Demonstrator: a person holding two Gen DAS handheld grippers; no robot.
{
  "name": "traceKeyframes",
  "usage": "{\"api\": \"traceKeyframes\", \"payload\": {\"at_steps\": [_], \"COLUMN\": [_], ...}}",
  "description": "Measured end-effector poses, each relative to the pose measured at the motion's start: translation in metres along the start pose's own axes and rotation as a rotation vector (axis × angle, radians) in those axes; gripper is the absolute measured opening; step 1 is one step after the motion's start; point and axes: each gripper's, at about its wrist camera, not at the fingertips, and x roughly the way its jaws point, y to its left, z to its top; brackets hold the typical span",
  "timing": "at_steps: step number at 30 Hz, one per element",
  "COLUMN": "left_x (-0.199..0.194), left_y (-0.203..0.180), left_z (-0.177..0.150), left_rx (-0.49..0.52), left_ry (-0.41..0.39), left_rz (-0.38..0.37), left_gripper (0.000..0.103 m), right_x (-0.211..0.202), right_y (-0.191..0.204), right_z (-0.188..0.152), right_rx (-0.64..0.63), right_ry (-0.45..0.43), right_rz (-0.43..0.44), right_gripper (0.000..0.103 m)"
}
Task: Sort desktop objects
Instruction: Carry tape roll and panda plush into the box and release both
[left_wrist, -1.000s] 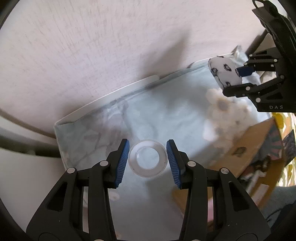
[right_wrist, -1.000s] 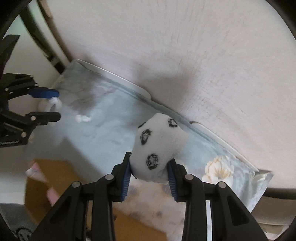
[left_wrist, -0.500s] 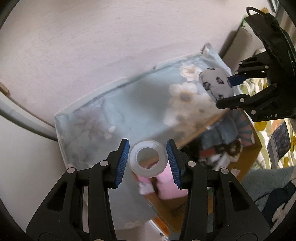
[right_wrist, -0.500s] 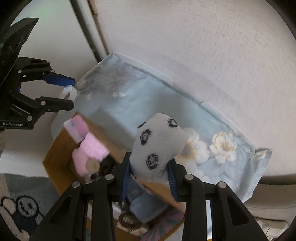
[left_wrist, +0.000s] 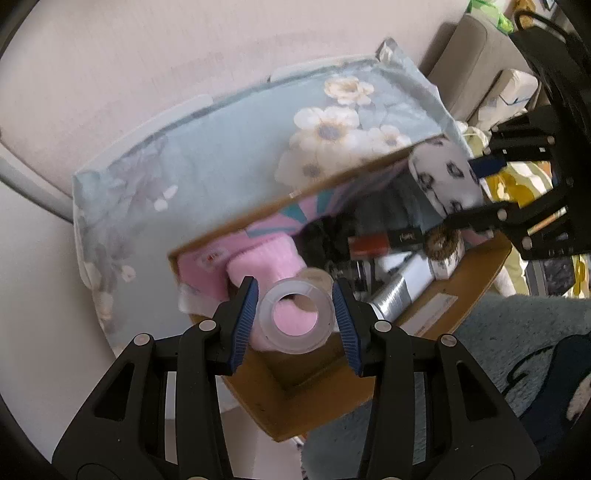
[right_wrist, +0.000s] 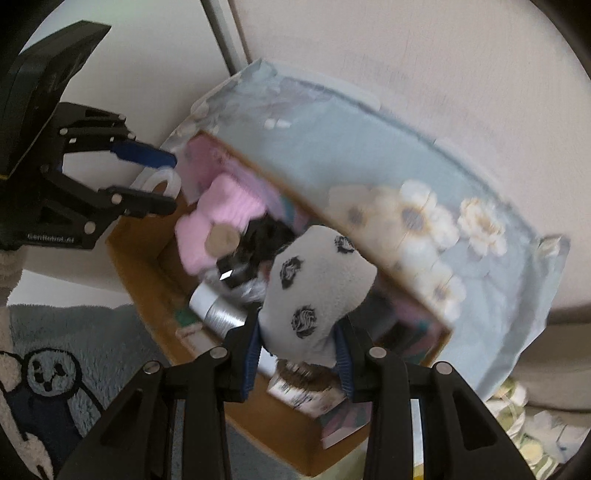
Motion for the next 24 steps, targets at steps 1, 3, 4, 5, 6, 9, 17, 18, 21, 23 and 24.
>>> {"api": "traceKeyframes", "payload": {"at_steps": [1,3,4,5,6,9,17,18,21,23,24], "left_x": [0.002,0.006,0.008,0.009,0.011,0.013,0.018,0.020,0.025,0.021,0.020], "left_y": [-0.003,-0.008,-0.011,-0.013,-0.016,-0.021,-0.026,-0.026,-0.028,-0.031,-0.031], "left_z": [-0.003,-0.007,-0.008,-0.009,-0.009,-0.008,-0.003,-0.002,-0.004,-0.007,-0.008], "left_rx": [-0.002,0.001,0.003,0.005,0.010,0.021,0.009,0.008,0.002,0.009,0.006], "left_ry": [0.003,0.010,0.016,0.018,0.021,0.023,0.037,0.050,0.080,0.043,0.037], "left_rz": [0.005,0.014,0.018,0.022,0.029,0.046,0.066,0.079,0.103,0.100,0.101], "left_gripper": [0.039,0.039,0.039,0.039,0.039,0.039,0.039,0.040,0.091,0.103,0.103], "right_x": [0.003,0.008,0.011,0.012,0.013,0.014,0.022,0.023,0.026,0.028,0.028], "right_y": [0.002,0.005,0.005,0.005,0.005,0.003,-0.002,-0.002,-0.002,-0.003,-0.004], "right_z": [-0.004,-0.013,-0.015,-0.016,-0.017,-0.017,-0.015,-0.015,-0.017,-0.019,-0.019], "right_rx": [-0.001,-0.008,-0.011,-0.012,-0.015,-0.016,-0.016,-0.011,-0.001,0.011,0.017], "right_ry": [0.007,0.024,0.030,0.035,0.037,0.038,0.084,0.093,0.102,0.108,0.107], "right_rz": [0.008,0.017,0.019,0.018,0.013,0.010,0.037,0.036,0.053,0.067,0.063], "right_gripper": [0.033,0.033,0.033,0.033,0.033,0.033,0.040,0.045,0.081,0.097,0.099]}}
